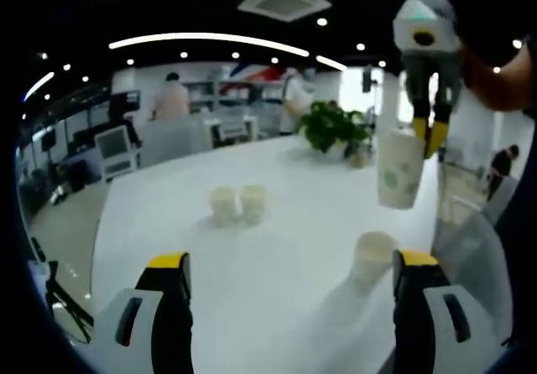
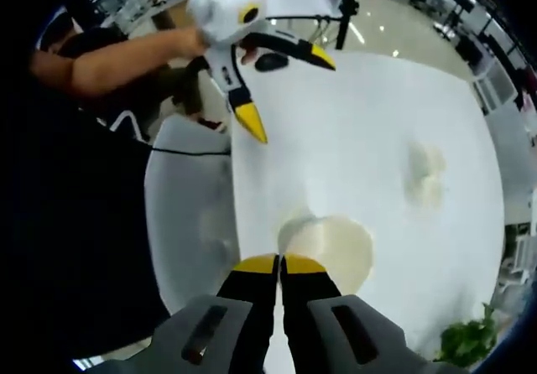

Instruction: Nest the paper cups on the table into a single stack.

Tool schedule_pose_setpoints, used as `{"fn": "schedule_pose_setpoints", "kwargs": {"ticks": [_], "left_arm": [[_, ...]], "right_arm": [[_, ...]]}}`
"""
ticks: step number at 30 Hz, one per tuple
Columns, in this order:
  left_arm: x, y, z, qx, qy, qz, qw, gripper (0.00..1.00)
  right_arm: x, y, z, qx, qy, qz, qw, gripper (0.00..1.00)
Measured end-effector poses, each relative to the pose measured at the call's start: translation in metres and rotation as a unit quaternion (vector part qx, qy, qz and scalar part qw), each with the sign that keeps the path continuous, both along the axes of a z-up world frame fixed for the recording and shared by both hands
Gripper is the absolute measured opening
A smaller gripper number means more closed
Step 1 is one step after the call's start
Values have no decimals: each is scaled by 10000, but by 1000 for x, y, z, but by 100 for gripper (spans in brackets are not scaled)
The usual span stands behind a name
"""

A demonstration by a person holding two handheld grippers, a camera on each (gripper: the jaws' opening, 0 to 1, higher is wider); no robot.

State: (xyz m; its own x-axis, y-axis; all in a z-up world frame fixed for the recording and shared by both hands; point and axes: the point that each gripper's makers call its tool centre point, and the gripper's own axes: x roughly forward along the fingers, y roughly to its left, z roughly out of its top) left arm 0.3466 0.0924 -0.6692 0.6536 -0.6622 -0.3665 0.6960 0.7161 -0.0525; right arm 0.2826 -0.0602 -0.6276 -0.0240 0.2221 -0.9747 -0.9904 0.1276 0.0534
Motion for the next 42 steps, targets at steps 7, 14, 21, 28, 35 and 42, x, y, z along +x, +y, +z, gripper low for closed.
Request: {"fn": "schedule_pose_setpoints", "kwargs": {"ticks": [7,14,21,28,35,42], "left_arm": [[0,0,2,-14,-57,26,10000,99],[-2,0,-1,-17,-10,20,10000,99],[-5,1,1,-2,-25,68,10000,99],[-5,2,1,-3,-11,103,9999,99],[-3,1,-1,-4,15,72,10000,99],[0,2,-1,-37,17,109,9999,99]], "right_arm": [[0,1,-12,2,32,-77,10000,0],[0,1,-25,8,73,-169,9998,0],[1,2,-35,-39,66,-184,9998,0],[0,3,-45,-67,98,-208,9997,0],[2,3,-53,-53,87,-312,9995,0],[3,4,-61,-44,83,-363,9993,0]]}}
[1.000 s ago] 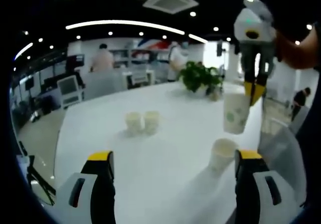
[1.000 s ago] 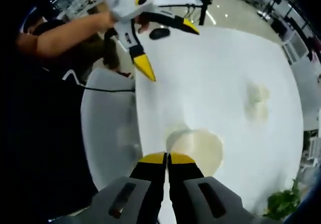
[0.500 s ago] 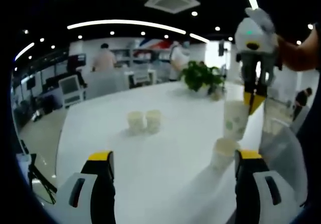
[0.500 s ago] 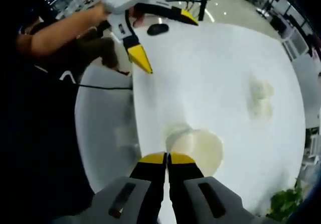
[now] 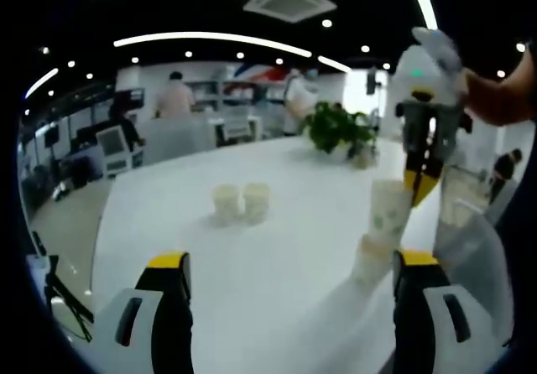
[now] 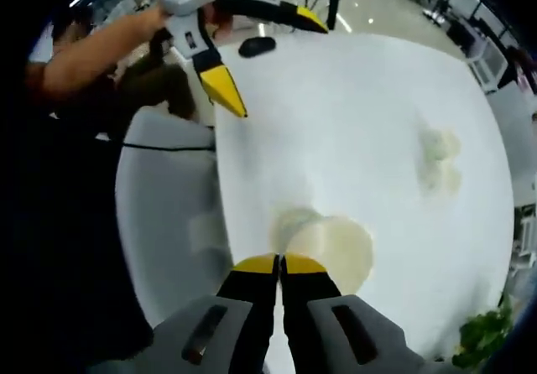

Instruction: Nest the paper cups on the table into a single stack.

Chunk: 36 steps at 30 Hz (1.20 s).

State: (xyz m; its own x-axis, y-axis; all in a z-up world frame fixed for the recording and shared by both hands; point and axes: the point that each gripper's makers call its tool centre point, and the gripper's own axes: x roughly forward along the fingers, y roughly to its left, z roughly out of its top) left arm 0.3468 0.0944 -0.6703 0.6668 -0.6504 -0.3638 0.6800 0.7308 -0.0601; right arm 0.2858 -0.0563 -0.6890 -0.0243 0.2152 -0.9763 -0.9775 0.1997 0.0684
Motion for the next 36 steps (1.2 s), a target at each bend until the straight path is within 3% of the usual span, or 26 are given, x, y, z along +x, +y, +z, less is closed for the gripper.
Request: {"fn": "schedule_pose_setpoints", "kwargs": {"ticks": [19,36], "left_arm": [[1,1,-5,-23,44,5,10000,99],[0,0,-9,-12,80,9,10000,99]], "right_arm": [[-7,2,-36,-28,75,-160,9998,0],[-3,4,-64,-46,-48,-242,9997,0]]}}
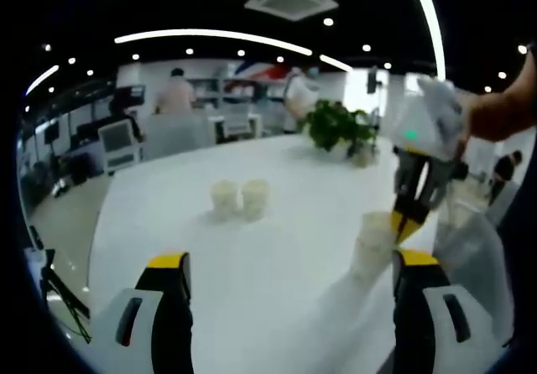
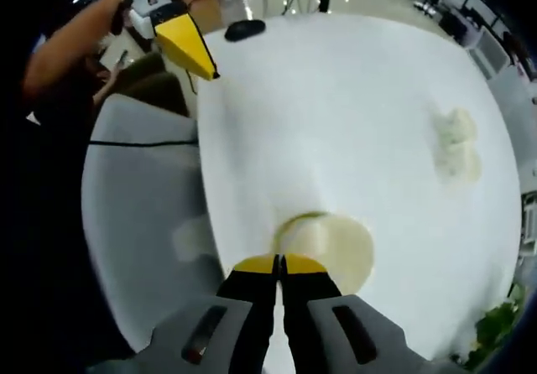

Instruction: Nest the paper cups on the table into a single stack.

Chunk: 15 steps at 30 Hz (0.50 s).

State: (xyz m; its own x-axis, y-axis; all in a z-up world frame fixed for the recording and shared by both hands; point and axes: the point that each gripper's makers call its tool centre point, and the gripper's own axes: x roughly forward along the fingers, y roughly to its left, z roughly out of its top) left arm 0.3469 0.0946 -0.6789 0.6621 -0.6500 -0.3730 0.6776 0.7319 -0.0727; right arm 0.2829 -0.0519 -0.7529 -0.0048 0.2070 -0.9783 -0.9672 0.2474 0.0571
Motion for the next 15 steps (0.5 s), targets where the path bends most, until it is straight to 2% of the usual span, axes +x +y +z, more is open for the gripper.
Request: {"fn": "schedule_pose_setpoints", "kwargs": {"ticks": [15], "left_arm": [[0,-2,0,-12,4,0,10000,99]], "right_arm": [[2,1,-15,36,-100,-73,9999,0]]}}
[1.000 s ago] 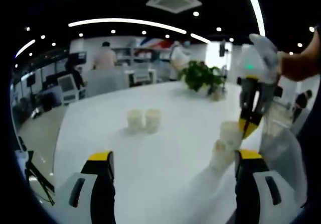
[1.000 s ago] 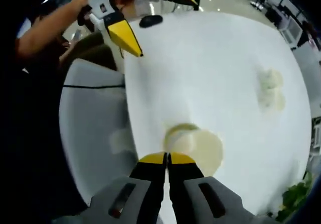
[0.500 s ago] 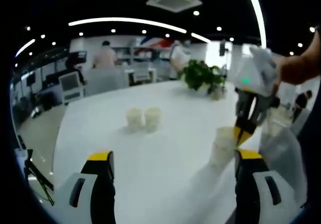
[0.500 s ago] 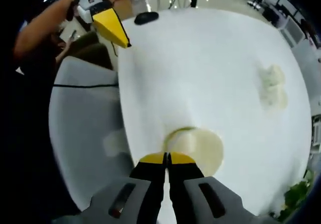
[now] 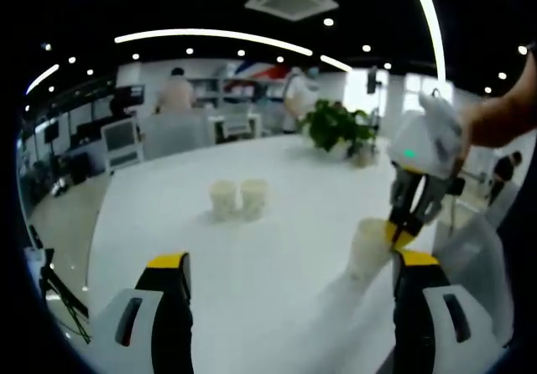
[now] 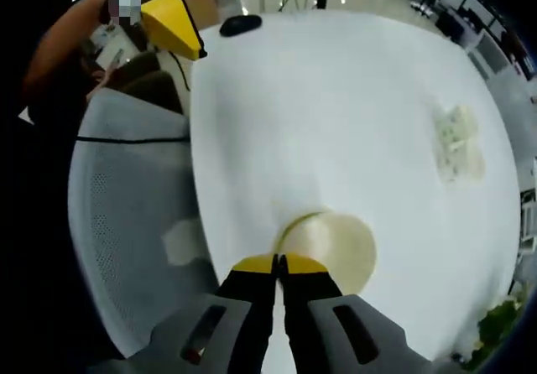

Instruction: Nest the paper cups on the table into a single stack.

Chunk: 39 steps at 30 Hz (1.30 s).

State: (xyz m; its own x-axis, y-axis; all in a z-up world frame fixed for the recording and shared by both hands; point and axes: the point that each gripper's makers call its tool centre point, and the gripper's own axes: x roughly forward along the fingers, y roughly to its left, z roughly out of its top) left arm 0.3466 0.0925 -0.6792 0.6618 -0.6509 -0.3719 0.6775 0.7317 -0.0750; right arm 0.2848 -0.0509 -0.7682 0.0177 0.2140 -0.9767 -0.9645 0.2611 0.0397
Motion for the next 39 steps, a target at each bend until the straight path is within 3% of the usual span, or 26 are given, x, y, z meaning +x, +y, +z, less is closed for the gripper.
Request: {"fn": "schedule_pose_setpoints", "kwargs": {"ticks": [5,8,12,17,21,24,27,29,31,35,38,39], "left_arm": [[-1,-1,0,0,9,-14,10000,99],[-1,-1,-1,8,17,-12,10000,99],[-1,-1,0,-8,20,3,10000,99],[0,-3,-1,13,24,-19,10000,99],[0,-5,2,-9,-1,-56,10000,99],[0,-7,1,-48,26,-94,9999,99],[2,-10,1,-51,13,-111,9999,99],[2,-12,0,-57,12,-124,9999,99],[2,-16,0,-69,-42,-165,9998,99],[4,-17,-4,-89,-59,-177,9998,99],[4,-16,-10,16,-45,-177,9998,99],[4,-16,-9,10,-55,-184,9998,99]], "right_arm": [[3,1,1,100,-132,68,9998,0],[8,0,3,228,-159,-52,9996,10],[8,0,9,400,-70,-127,9991,15],[12,1,19,643,-207,-108,9977,26],[23,8,37,1215,-378,-252,9915,35],[28,1,46,1342,-473,-255,9895,39],[46,0,59,1754,-834,-430,9800,44],[47,-6,64,1901,-753,-625,9769,42],[53,-12,73,2205,-761,-861,9686,42],[67,-32,85,2532,-1094,-1101,9549,43],[69,-52,85,2641,-1069,-1331,9493,43],[74,-58,88,2812,-1257,-1409,9409,44]]}}
